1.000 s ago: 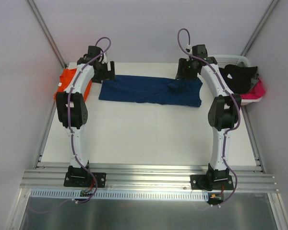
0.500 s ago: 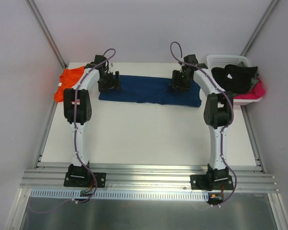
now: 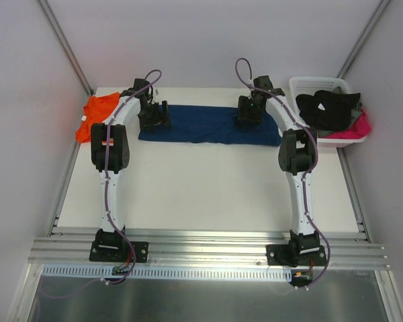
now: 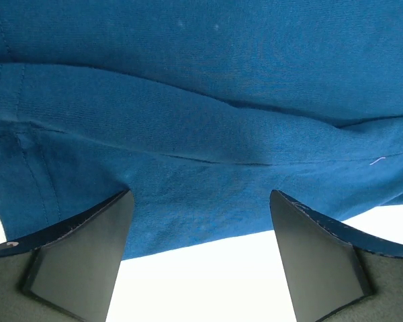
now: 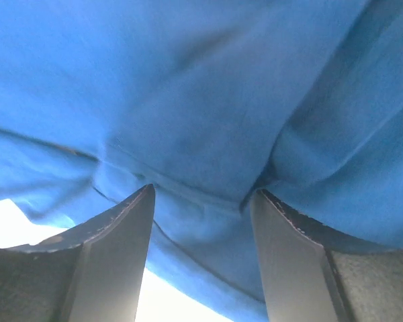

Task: Fold and stack the t-shirts
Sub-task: Fold the tshirt

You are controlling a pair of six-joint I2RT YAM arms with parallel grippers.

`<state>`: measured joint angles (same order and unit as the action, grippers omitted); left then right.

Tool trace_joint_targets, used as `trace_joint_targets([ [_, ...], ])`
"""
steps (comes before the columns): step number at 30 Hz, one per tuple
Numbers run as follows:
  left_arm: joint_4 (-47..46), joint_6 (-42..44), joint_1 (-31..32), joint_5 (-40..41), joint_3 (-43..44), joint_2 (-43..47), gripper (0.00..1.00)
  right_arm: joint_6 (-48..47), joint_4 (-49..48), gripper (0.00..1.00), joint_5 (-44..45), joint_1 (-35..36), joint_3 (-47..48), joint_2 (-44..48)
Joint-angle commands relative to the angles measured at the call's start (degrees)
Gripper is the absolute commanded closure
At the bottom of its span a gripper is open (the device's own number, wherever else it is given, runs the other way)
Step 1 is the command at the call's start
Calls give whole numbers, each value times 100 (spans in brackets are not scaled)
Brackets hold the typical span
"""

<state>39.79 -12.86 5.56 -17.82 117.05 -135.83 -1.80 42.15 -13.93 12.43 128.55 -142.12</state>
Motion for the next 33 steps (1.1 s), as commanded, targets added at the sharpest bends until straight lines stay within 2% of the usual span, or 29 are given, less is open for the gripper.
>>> trace_joint_targets([
  [1, 81, -94, -11, -37, -68, 92, 17, 57, -321, 38, 119, 32, 688, -8],
  [17, 90, -85, 76, 60, -754, 540, 17, 163, -788, 38, 207, 102, 1541, -413],
  [25, 81, -50, 112, 156, -816, 628, 16, 426, -612, 38, -346, 137, 953, 211],
  [33, 81, -32, 173, 165, -658, 549, 17, 418, -489, 38, -514, 216, 277, 800],
])
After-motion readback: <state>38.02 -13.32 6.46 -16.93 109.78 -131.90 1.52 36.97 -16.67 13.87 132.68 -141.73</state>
